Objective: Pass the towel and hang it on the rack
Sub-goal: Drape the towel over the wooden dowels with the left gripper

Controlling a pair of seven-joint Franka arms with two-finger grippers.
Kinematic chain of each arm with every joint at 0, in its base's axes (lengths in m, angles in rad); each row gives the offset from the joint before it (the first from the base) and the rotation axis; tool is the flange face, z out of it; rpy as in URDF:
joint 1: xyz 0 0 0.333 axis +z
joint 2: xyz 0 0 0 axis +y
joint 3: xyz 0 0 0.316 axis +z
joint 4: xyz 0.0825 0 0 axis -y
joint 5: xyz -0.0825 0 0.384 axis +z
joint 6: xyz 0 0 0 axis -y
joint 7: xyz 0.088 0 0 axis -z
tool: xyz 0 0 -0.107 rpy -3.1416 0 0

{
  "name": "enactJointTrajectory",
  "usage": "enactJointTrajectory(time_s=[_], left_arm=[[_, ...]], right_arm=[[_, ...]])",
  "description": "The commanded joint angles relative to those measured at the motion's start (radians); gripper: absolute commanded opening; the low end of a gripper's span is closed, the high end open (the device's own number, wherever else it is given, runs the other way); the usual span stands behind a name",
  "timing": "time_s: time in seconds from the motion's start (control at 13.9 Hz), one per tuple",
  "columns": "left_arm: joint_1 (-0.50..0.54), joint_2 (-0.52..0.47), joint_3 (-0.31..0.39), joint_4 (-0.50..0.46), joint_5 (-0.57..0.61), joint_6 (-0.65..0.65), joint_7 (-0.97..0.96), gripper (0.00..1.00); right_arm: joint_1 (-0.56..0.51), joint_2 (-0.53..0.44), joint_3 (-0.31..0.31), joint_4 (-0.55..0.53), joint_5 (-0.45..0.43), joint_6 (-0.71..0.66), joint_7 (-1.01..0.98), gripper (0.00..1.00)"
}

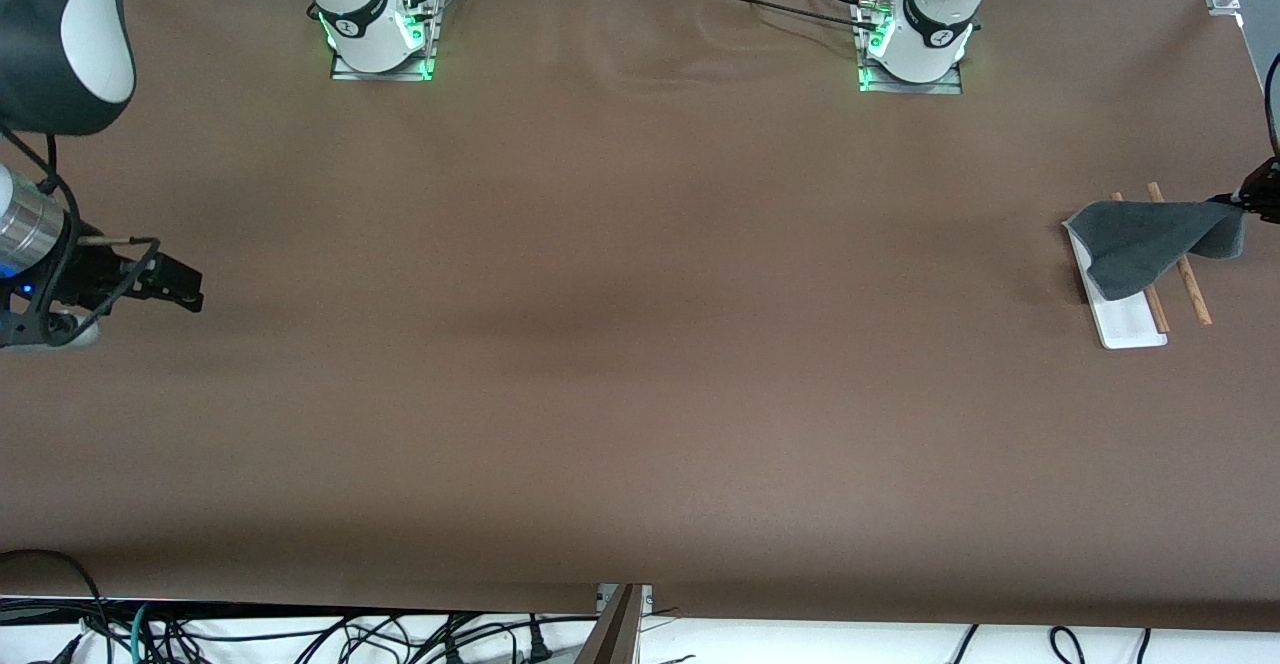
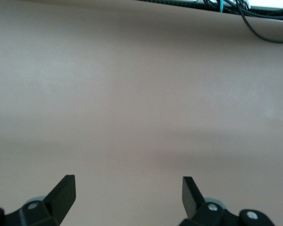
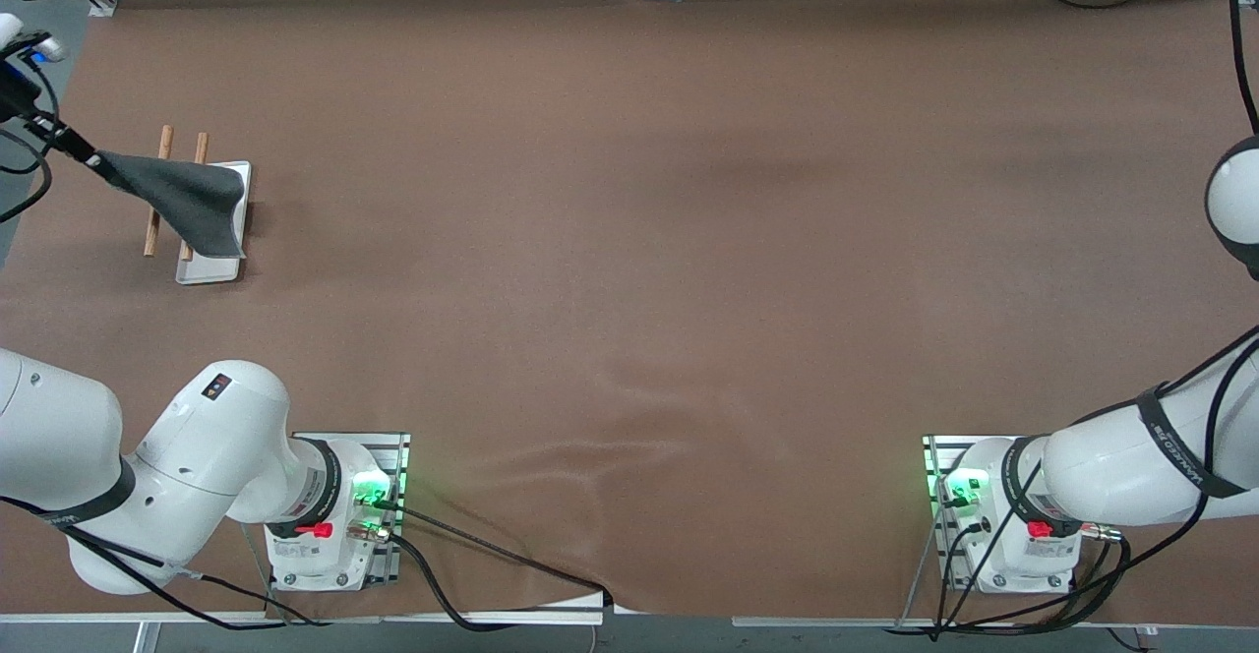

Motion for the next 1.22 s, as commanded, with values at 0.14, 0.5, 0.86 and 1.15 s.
enactJointTrajectory(time_s=[0.14,0.5,0.86,1.15], left_arm=[[0.012,0.074,0.030,0.045,0.068,0.072,0.043,0.00],[0.009,0.126,0.038,0.045,0.071,0.170,0.049,0.60],[0.020,0.180,0.050,0.118,0.067,0.169,0.061,1.00],[0.011,0.197,0.061,0.247,0.067,0.071,0.055,1.00]], right_arm=[[-0.102,-0.187,0.042,-0.201,0.007,0.015,-0.008,1.00],[-0.118,-0.206,0.062,-0.213,-0.010,0.015,-0.092,1.00],[-0.112,-0.160,0.061,-0.153,-0.007,-0.002,-0.111,1.00],[-0.110,-0.157,0.062,-0.152,-0.006,0.001,-0.111,1.00]])
